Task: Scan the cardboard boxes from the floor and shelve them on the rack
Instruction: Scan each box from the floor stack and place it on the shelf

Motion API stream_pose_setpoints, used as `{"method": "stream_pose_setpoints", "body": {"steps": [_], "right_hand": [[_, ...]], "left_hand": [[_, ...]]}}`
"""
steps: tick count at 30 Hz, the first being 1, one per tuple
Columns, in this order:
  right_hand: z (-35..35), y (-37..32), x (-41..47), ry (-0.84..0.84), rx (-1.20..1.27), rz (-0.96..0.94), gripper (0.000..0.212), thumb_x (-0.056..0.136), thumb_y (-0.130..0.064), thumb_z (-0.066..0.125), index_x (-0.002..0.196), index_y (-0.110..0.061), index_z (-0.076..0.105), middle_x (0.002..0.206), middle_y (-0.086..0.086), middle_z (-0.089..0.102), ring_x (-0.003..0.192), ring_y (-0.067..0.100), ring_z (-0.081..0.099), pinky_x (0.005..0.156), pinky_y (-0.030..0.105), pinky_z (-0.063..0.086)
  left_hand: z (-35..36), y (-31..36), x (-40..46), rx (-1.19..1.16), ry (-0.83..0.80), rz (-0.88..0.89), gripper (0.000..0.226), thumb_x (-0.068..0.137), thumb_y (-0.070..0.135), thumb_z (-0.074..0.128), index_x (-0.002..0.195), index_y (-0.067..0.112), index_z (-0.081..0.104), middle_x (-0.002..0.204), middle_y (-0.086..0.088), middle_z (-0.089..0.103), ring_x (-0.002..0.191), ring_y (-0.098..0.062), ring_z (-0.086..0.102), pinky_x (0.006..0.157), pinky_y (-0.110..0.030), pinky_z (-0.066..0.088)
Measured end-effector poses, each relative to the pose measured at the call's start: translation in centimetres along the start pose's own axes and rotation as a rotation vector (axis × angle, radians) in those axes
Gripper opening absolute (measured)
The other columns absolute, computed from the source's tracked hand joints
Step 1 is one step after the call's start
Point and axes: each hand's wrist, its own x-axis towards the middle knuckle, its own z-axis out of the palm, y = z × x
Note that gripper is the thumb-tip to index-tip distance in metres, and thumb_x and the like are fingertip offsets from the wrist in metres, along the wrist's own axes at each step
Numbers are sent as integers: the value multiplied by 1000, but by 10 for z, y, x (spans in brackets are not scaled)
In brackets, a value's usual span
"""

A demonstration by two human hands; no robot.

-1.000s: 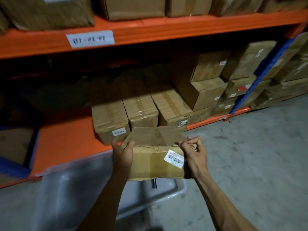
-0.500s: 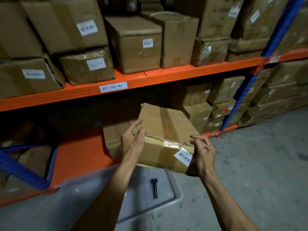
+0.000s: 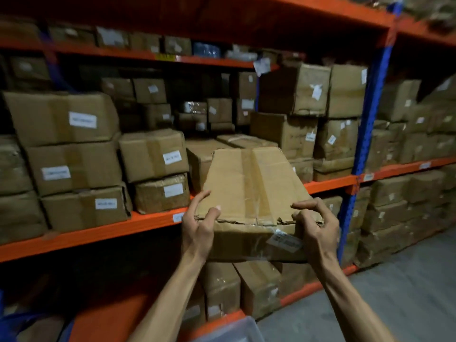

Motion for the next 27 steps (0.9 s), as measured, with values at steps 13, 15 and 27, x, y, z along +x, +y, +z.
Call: {"method": "stream_pose_setpoints", "body": {"steps": [13, 15, 27], "right_hand": [[177, -13, 151, -108, 307, -164, 11, 77, -16, 62, 79, -11, 72, 77, -12, 70, 72, -4, 61, 63, 11, 43], [209, -6, 177, -134, 325, -169, 12, 77, -25, 63, 79, -19, 72, 76, -8, 69, 72, 3, 60, 63, 19, 43], [381, 16, 278, -145, 309, -345, 10, 88, -15, 71, 80, -20, 74, 108, -18, 74, 104, -5, 67, 94, 24, 53]], "left_hand": [[-56, 43, 178, 9, 233, 298, 46, 75, 27, 65, 121, 31, 70, 117, 9, 72, 107, -3, 65, 85, -21, 50], [-63, 50, 208, 62, 274, 339, 42, 75, 28, 64, 117, 30, 72, 115, 11, 72, 106, 0, 64, 84, -19, 49], [-115, 39, 347, 352, 336, 575, 38, 64, 31, 90, 99, 23, 78, 122, 16, 66, 128, -4, 51, 91, -7, 44]]}}
